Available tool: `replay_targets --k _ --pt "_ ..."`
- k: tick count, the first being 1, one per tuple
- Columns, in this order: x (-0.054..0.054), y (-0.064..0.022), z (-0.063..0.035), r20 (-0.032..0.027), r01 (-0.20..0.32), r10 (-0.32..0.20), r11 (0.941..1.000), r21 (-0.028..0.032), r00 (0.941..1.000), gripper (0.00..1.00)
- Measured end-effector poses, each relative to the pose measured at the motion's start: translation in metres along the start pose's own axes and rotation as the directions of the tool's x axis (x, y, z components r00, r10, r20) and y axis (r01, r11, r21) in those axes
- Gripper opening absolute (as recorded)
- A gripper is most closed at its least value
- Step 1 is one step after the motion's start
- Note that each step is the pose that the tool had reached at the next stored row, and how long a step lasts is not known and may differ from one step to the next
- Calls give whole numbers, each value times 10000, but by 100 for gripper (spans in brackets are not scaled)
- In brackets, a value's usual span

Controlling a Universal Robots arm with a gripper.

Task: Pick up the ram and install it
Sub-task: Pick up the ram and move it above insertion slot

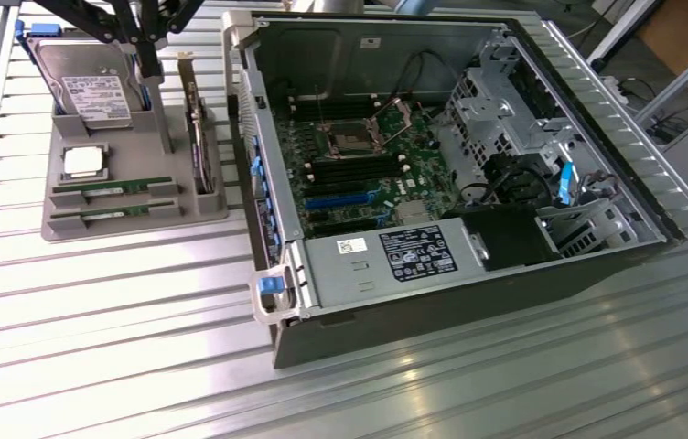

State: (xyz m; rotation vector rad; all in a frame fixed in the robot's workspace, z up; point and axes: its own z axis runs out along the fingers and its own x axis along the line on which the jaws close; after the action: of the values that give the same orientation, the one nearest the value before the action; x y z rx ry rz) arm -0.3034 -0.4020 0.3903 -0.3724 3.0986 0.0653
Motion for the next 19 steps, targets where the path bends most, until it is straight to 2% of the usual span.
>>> replay_targets --k 8,19 --pt "0 0 0 -21 540 -540 9985 -13 9985 10" --pt "0 0 0 -39 1009 -1009 9949 -25 9949 10"
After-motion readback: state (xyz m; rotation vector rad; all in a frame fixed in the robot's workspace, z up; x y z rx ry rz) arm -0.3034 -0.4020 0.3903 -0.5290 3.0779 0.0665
